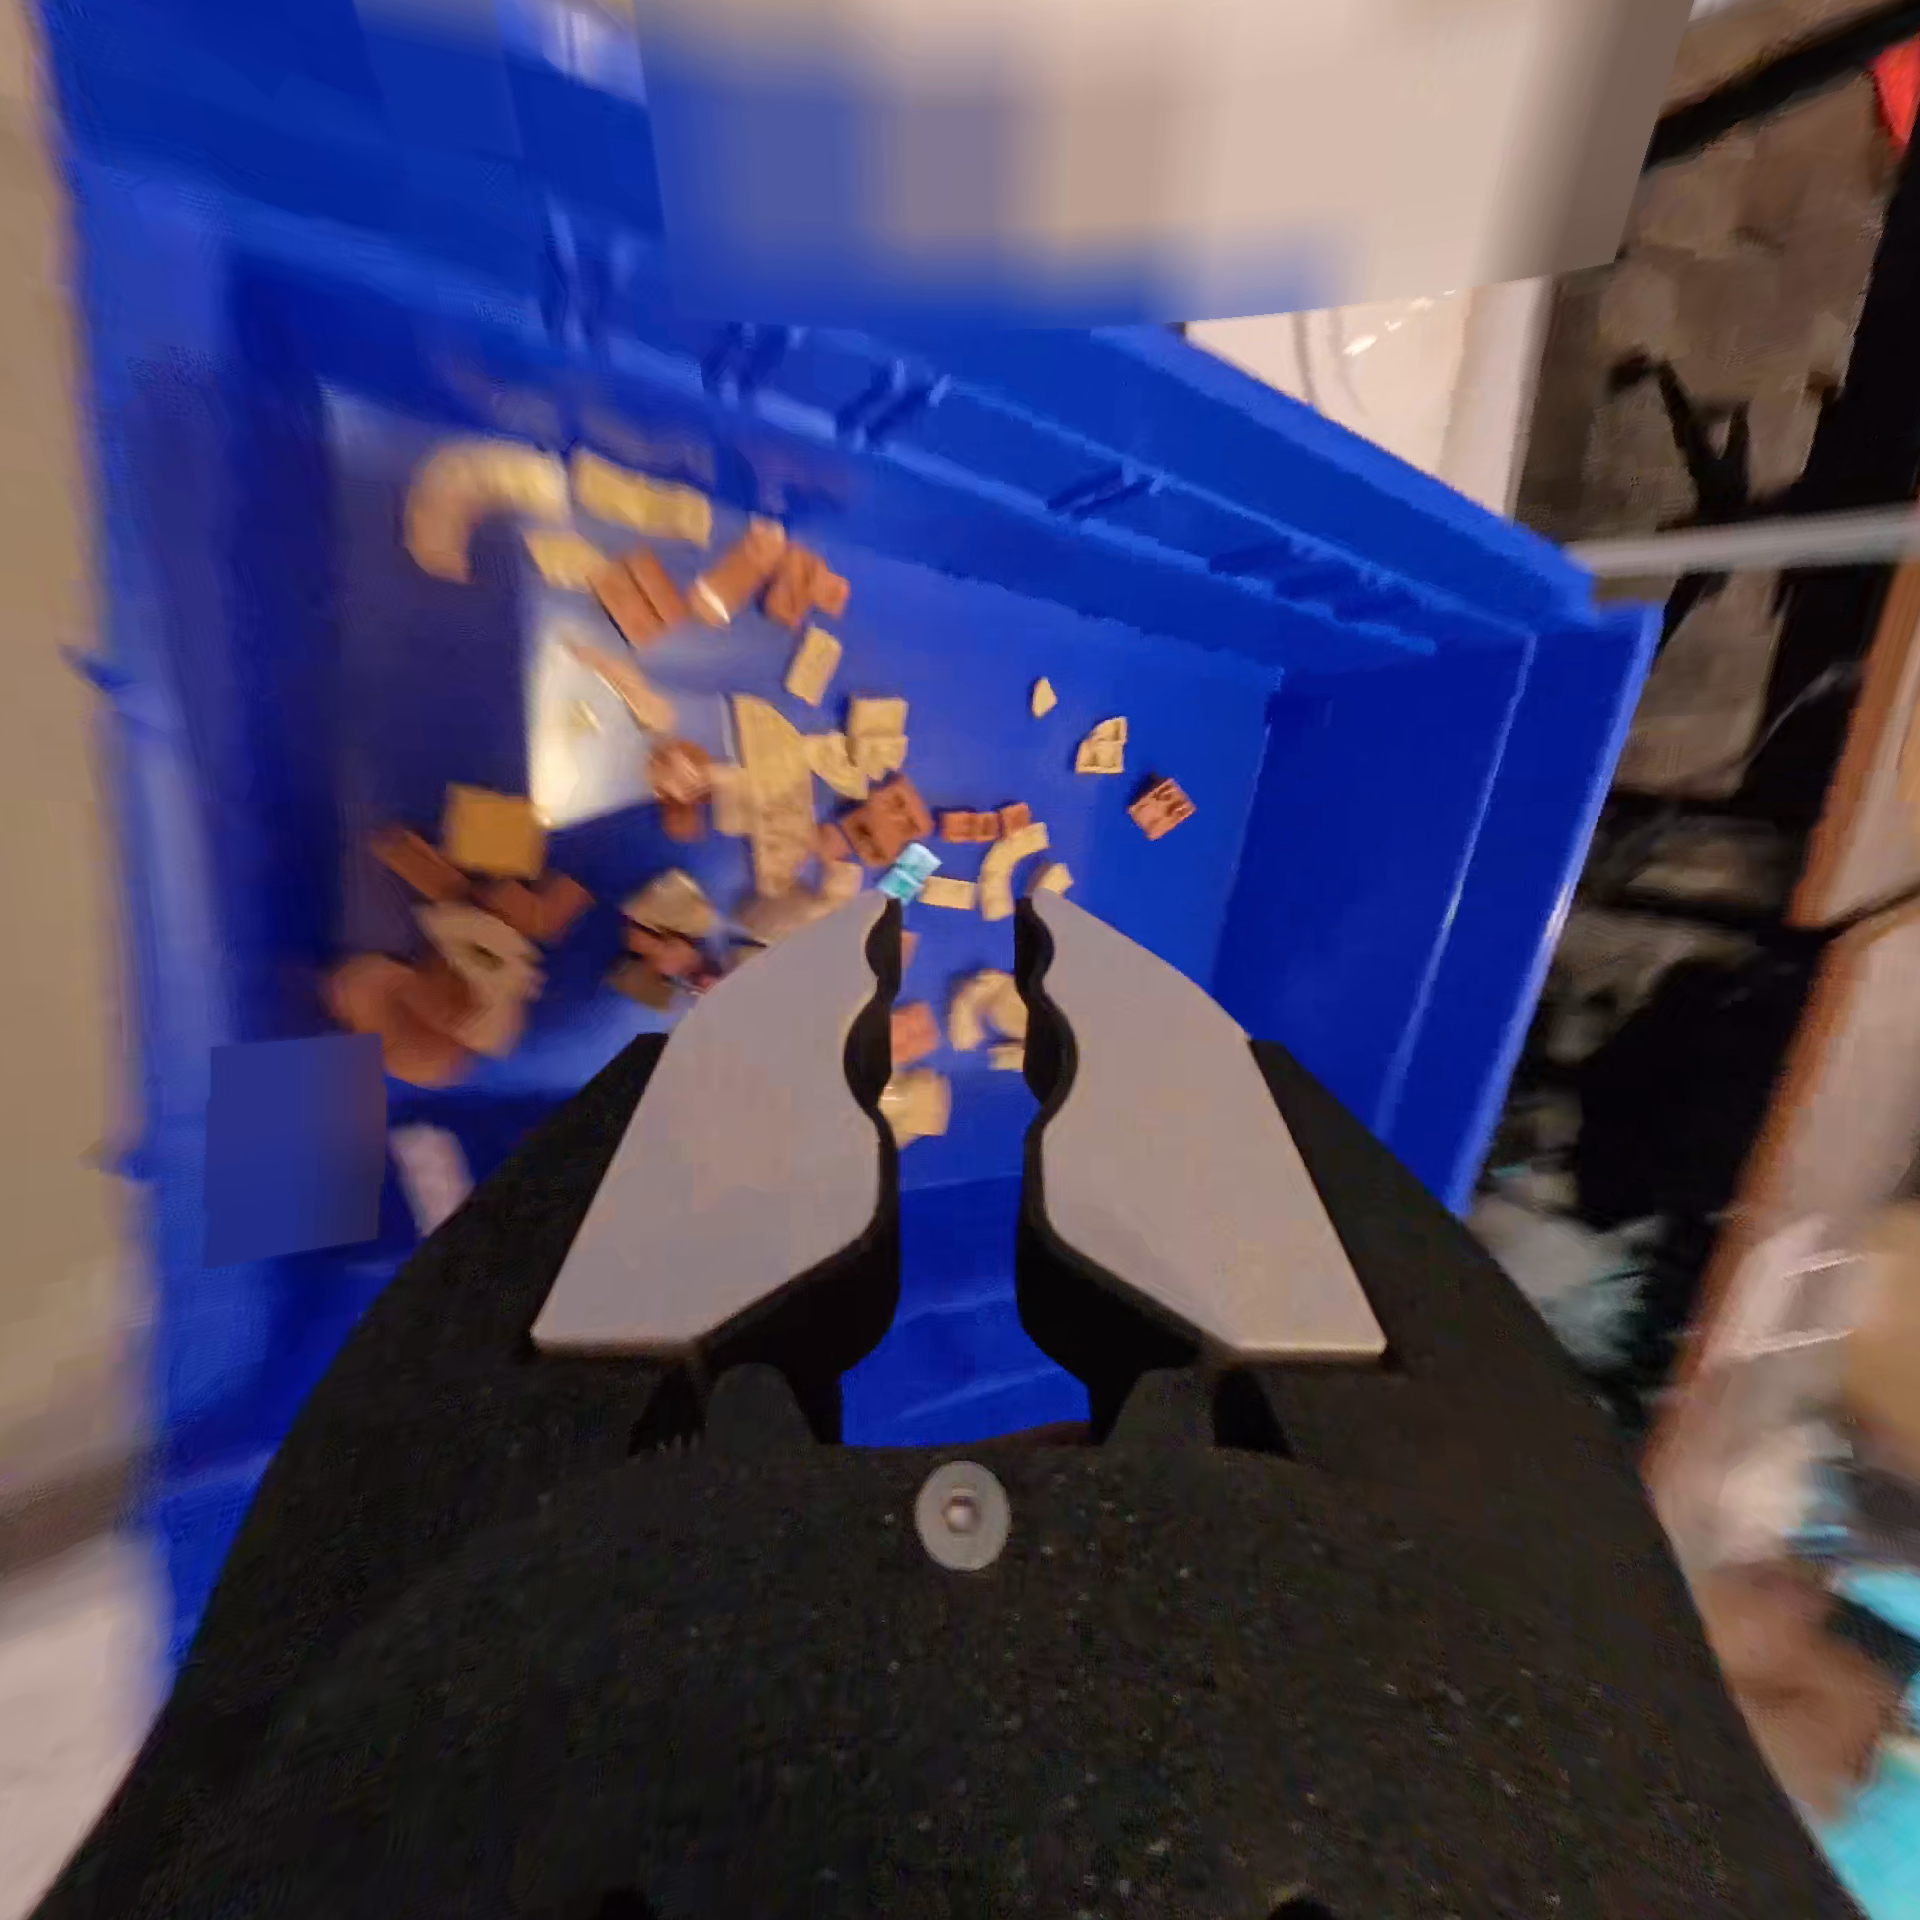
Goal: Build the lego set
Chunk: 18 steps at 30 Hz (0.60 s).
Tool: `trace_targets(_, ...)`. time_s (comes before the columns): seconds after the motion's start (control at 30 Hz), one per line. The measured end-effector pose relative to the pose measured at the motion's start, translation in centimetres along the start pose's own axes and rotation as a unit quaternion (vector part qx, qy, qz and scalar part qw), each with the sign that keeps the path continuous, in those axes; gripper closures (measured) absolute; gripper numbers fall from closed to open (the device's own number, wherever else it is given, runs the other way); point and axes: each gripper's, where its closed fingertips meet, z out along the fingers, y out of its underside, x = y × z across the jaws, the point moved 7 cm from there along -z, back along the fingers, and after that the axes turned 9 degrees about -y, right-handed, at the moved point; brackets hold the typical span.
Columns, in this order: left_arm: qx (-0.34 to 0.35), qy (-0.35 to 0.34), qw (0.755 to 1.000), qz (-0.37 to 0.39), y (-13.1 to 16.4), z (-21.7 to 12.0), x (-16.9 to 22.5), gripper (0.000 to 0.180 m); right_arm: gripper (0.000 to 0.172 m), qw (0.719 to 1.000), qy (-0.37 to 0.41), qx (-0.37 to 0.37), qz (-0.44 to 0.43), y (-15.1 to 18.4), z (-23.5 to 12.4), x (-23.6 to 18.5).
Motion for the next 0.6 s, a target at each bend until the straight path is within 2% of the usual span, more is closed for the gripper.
trace_targets(0.07, 0.001, 0.002, 1.0, 0.001, 0.0, 0.0, 0.0, 0.174, 0.152, 0.991, 0.002, -0.045, -0.122, 0.2, 2.2, 1.5)
trace_targets(0.13, 0.003, 0.005, 1.0, 0.002, 0.0, -0.1, 0.1, 0.173, 0.152, 0.978, -0.027, -0.057, -0.197, 0.3, 4.1, 2.1)
trace_targets(0.37, 0.005, 0.009, 1.0, 0.004, 0.0, -0.2, 0.1, 0.174, 0.152, 0.966, -0.115, -0.062, -0.222, 0.9, 6.8, 2.9)
trace_targets(0.6, 0.004, 0.008, 1.0, 0.002, 0.1, -0.1, 0.1, 0.174, 0.158, 0.958, -0.129, -0.083, -0.242, 1.0, 8.2, 2.7)
